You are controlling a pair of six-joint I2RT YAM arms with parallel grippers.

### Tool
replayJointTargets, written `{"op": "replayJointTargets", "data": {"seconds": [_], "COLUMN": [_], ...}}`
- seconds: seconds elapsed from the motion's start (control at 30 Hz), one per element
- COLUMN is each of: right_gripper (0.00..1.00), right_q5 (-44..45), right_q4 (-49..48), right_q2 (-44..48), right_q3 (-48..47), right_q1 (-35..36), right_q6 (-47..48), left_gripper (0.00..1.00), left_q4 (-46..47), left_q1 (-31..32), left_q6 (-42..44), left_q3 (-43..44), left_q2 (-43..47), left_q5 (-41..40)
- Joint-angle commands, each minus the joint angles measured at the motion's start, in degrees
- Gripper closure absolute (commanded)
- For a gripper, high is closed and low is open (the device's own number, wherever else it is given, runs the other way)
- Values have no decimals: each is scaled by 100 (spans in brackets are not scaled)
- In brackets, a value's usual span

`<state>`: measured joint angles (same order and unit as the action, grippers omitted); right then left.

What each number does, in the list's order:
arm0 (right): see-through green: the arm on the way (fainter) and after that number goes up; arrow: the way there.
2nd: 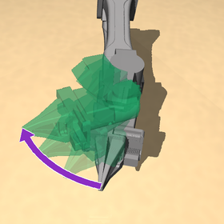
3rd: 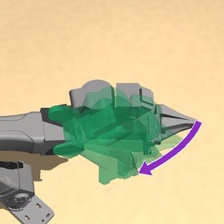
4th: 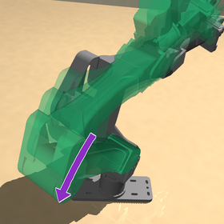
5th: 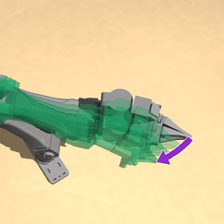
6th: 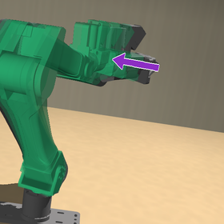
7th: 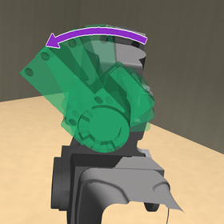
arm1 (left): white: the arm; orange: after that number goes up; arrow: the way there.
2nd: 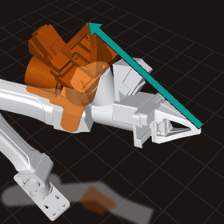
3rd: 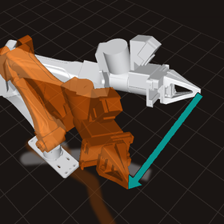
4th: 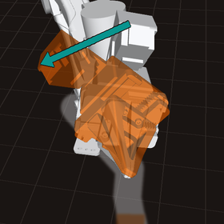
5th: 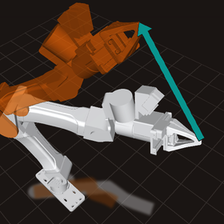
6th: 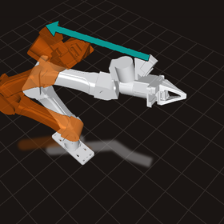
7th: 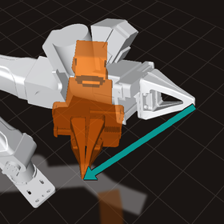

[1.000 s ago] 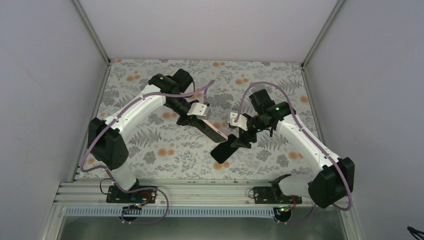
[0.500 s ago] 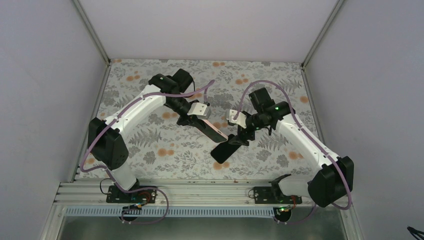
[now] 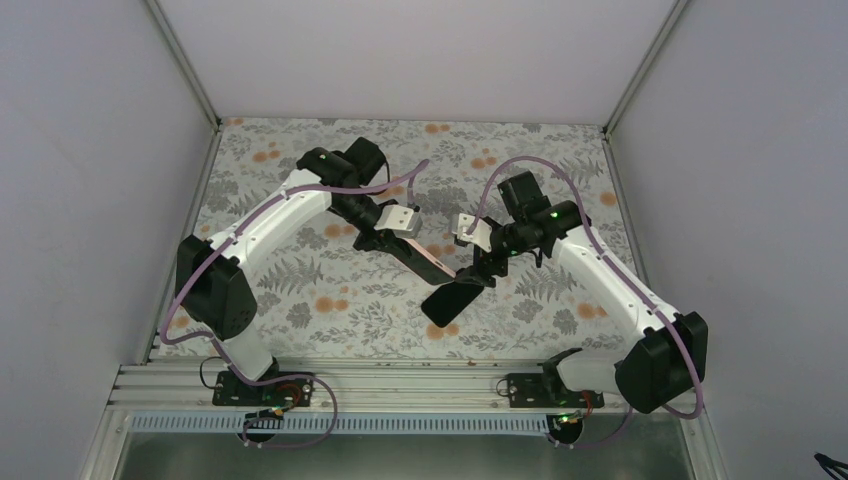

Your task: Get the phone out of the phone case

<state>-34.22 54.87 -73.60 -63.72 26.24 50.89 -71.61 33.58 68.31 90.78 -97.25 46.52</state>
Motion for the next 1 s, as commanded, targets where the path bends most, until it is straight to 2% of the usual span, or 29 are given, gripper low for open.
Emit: {"op": "replayJointTargets", "data": {"seconds": [0.0, 0.47, 0.83, 0.97], "right_gripper": [11, 11, 10, 10], "right_q5": [-186, -175, 1068, 1128], "right_q4": [-135, -286, -1569, -1884], "right_q2": [-25, -86, -2, -31], "right_q3": [-102, -53, 260, 279], "right_q1": [43, 45, -33, -45], "right_q6": [-68, -177, -732, -828], "left_gripper": [98, 98, 98, 98], "left_q4": [121, 37, -448, -526], "left_q1": [-10, 18, 17, 26], "left_q6": [4, 7, 338, 369], "left_q3": [99, 176, 329, 344], "left_q2": [-18, -22, -18, -33], "left_q5": [312, 354, 692, 801]}}
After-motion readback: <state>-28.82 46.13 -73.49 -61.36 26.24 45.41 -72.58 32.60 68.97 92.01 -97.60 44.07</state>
